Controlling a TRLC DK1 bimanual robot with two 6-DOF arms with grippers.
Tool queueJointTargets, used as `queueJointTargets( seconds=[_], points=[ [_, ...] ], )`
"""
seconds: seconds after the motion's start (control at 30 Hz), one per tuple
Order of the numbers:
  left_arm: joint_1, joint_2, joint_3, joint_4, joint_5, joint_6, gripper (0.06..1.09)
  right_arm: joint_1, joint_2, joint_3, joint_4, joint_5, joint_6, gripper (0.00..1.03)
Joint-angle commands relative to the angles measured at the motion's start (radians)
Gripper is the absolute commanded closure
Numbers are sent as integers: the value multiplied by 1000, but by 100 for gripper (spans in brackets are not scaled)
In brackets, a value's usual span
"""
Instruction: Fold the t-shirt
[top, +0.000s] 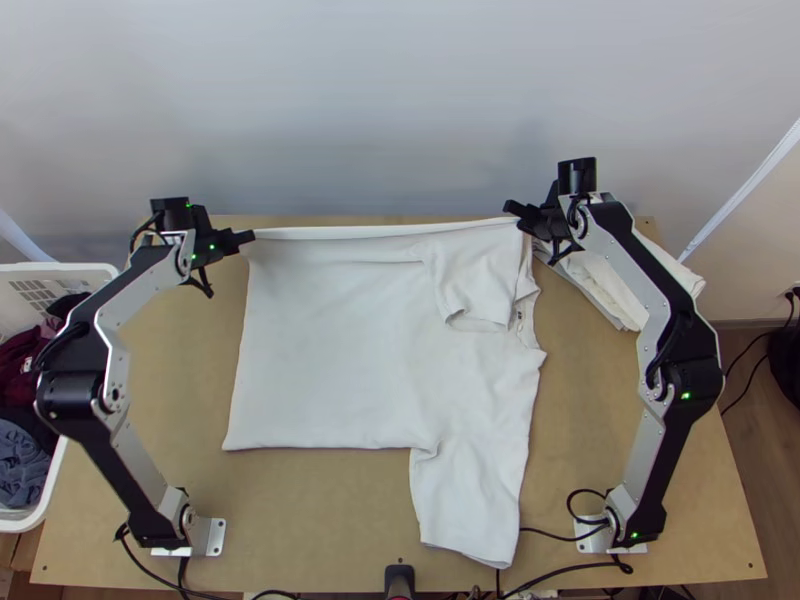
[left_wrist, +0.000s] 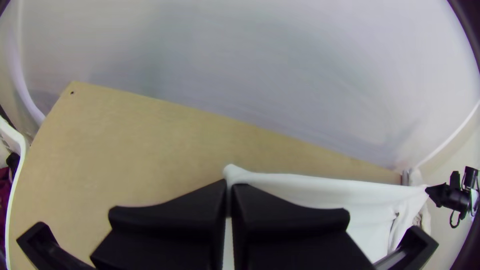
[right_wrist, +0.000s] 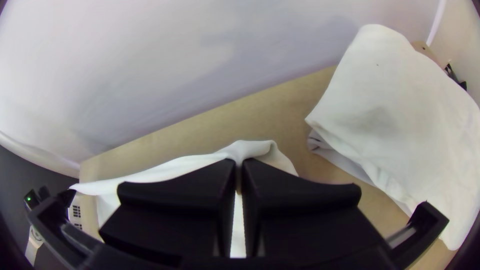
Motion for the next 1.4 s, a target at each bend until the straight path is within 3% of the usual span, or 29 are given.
queueJointTargets(
  seconds=[0.0, 0.93, 1.37],
  points=[
    [37, -76, -54, -4, 8, -18, 105, -22, -57, -54, -2, 20, 14, 100],
    [60, -281, -367, 17, 44, 13, 105, 32, -370, -485, 27, 22, 9, 100],
    [38, -315, -473, 17, 44, 39, 105, 54, -443, -700, 154, 22, 22, 100]
  ],
)
